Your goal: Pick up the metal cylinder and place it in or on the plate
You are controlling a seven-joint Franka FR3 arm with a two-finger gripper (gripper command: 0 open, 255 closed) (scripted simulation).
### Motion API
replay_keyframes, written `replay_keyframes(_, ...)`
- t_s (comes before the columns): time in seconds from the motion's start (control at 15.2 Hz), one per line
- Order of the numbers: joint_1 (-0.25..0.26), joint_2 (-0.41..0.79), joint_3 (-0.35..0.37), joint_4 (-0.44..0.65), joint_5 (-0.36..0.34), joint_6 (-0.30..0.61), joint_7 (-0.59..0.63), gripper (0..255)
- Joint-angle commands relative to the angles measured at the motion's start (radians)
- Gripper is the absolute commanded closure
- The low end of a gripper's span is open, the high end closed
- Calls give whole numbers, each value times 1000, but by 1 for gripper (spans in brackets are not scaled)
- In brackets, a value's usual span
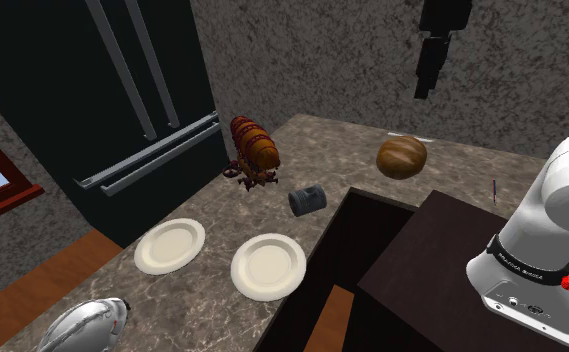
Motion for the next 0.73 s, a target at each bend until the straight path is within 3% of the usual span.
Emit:
replay_keyframes(0.0,0,0,0,0,0,0,0,0)
replay_keyframes(0.66,-27,58,-223,-289,93,425,-214,0)
